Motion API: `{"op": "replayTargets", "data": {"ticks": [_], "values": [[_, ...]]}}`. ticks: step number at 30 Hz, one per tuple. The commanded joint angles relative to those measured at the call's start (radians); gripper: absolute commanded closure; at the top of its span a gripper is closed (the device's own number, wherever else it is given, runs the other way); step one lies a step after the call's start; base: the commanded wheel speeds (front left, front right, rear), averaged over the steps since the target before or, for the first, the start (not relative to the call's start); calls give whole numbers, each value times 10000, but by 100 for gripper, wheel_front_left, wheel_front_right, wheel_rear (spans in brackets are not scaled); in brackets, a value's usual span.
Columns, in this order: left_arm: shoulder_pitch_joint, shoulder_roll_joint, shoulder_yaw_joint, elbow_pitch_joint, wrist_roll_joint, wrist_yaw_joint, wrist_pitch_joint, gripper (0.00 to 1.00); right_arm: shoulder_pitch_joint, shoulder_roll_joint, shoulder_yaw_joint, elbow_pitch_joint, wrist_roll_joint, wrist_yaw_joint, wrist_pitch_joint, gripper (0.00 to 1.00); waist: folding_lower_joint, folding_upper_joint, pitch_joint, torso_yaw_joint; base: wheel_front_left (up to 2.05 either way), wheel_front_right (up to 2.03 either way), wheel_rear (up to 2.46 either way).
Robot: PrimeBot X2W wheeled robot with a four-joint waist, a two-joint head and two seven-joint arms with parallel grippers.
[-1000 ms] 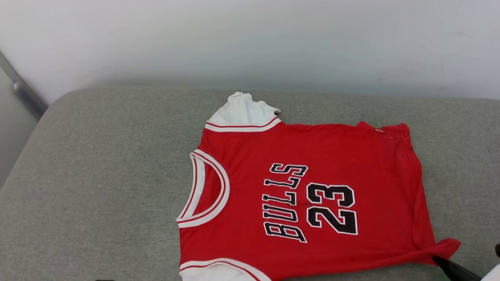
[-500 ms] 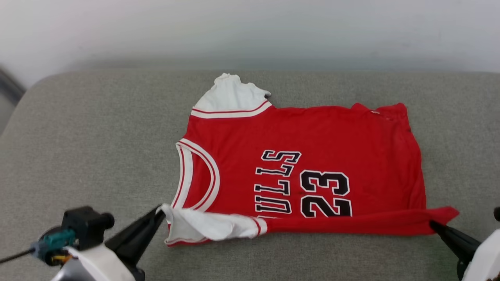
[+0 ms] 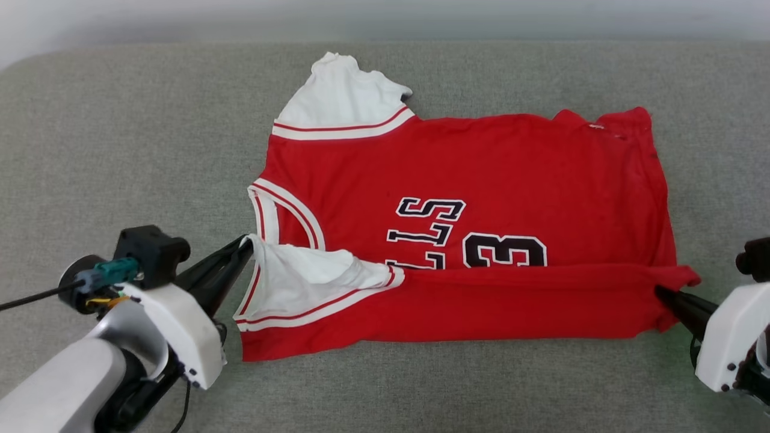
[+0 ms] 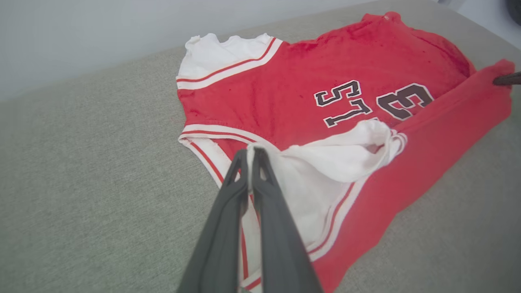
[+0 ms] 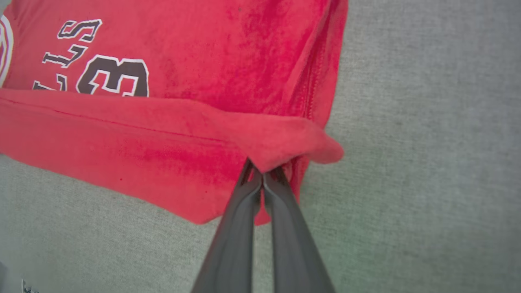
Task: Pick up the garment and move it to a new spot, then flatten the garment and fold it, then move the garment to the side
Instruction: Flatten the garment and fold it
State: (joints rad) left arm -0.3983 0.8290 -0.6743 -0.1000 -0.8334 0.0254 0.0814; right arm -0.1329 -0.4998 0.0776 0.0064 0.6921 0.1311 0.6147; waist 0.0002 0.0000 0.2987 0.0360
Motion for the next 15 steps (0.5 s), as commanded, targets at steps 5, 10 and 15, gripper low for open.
{"op": "replayTargets", "data": {"ticks": [5, 10, 15], "values": [[-644, -645, -388, 1194, 436, -276, -80, 100, -617, 233, 143, 303, -451, -7, 265, 100, -2, 0, 298, 34, 0, 0, 0], [-828, -1299, -637, 2241, 588, -322, -343, 0, -772, 498, 157, 626, -836, -7, 412, 0, -2, 0, 248, 76, 0, 0, 0], [-660, -1647, -666, 2761, 578, -223, -702, 0, -680, 658, 139, 662, -1031, -7, 303, 0, -2, 0, -27, 96, 0, 0, 0]]}}
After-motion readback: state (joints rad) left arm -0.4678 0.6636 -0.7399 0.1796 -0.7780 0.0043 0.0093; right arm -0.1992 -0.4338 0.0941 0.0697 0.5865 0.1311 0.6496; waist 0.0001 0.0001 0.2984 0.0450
